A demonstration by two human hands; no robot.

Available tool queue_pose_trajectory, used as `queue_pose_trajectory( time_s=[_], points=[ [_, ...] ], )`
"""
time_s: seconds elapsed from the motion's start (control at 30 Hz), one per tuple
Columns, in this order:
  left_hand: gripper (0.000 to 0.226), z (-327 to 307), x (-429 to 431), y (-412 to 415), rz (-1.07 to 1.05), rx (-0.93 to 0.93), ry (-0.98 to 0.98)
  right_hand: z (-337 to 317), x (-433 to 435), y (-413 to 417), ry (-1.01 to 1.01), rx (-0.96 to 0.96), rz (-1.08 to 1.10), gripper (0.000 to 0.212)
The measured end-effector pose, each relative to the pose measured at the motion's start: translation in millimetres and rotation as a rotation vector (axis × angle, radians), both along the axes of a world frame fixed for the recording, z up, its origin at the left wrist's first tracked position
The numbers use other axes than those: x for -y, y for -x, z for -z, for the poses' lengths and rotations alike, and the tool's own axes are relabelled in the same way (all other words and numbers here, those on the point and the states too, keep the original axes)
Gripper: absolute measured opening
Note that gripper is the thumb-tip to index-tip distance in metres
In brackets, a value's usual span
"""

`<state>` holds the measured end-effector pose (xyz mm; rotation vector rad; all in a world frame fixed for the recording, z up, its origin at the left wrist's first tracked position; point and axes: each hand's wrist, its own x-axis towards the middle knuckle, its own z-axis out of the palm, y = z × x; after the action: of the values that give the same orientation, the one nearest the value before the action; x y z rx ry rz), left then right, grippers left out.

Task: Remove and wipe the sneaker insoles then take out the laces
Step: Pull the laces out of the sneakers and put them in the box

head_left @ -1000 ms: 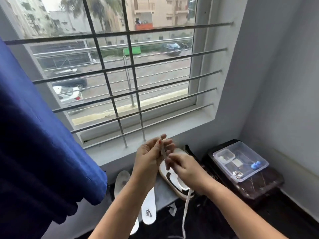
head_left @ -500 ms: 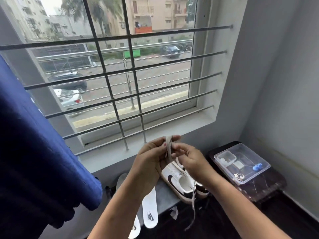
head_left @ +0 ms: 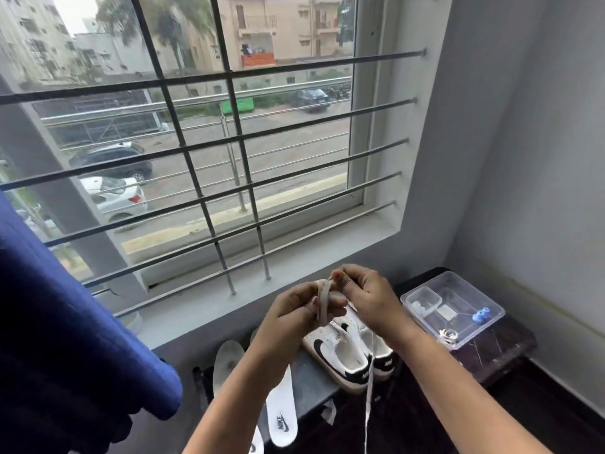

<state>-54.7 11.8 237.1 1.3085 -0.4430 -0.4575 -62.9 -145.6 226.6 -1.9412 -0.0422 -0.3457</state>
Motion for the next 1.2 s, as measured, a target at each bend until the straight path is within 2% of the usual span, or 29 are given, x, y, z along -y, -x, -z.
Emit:
queue_pose_trajectory(
  time_s=[0.1, 0.17, 0.2, 0.27, 0.33, 0.4, 0.43, 0.47, 0.53, 0.6, 0.7, 0.8, 0.87, 0.93, 1.0, 1.07, 1.13, 1.2],
  points=[
    [0.023, -4, -2, -5, 0.070, -0.146, 0.159, 25, -15, 5, -0.240, -0.067, -0.093, 0.018],
    [0.026, -1, 1, -7, 0.041, -0.241, 0.276, 31, -26, 11, -0.292, -0.107, -0.107, 0.019],
    [0.025, 3, 4, -9, -0.019, -0.282, 0.323, 33, -30, 15, -0.227, -0.121, -0.123, 0.025],
    [0.027, 9, 8, -15, -0.163, -0.324, 0.353, 36, -34, 20, 0.049, -0.145, -0.195, 0.034],
    [0.031, 19, 8, -23, -0.297, -0.183, 0.157, 33, -31, 24, 0.316, -0.151, -0.255, 0.036],
    [0.036, 27, 1, -29, -0.365, 0.131, -0.211, 19, -23, 26, 0.364, -0.137, -0.277, 0.031],
    [0.034, 29, -1, -29, -0.312, 0.237, -0.340, 12, -17, 25, 0.361, -0.112, -0.255, 0.030],
    [0.030, 29, -2, -27, -0.240, 0.258, -0.397, 4, -11, 22, 0.346, -0.074, -0.214, 0.029],
    [0.019, 25, 1, -19, -0.054, 0.104, -0.293, -9, 2, 16, 0.288, -0.016, -0.126, 0.028],
    [0.030, 15, 2, -13, 0.101, -0.098, -0.098, -9, 10, 10, 0.129, -0.004, -0.071, 0.027],
    [0.027, -3, 0, -11, 0.208, -0.223, 0.088, 5, 7, 8, -0.073, -0.046, -0.062, 0.029],
    [0.021, -9, 2, -13, 0.083, -0.324, 0.304, 24, -14, 14, -0.118, -0.078, -0.079, 0.035],
    [0.023, -5, 5, -16, -0.088, -0.322, 0.347, 26, -23, 24, -0.024, -0.090, -0.120, 0.031],
    [0.022, 5, 3, -20, -0.255, -0.161, 0.160, 17, -24, 33, 0.141, -0.120, -0.197, 0.029],
    [0.019, 18, -4, -26, -0.410, 0.123, -0.177, 2, -16, 37, 0.303, -0.136, -0.273, 0.028],
    [0.017, 24, -9, -28, -0.358, 0.308, -0.415, -16, -7, 34, 0.353, -0.113, -0.298, 0.029],
    [0.020, 23, -6, -21, -0.185, 0.251, -0.432, -28, 4, 26, 0.356, -0.044, -0.230, 0.026],
    [0.026, 17, 2, -11, -0.001, 0.044, -0.254, -30, 13, 16, 0.362, 0.013, -0.099, 0.023]
  ],
)
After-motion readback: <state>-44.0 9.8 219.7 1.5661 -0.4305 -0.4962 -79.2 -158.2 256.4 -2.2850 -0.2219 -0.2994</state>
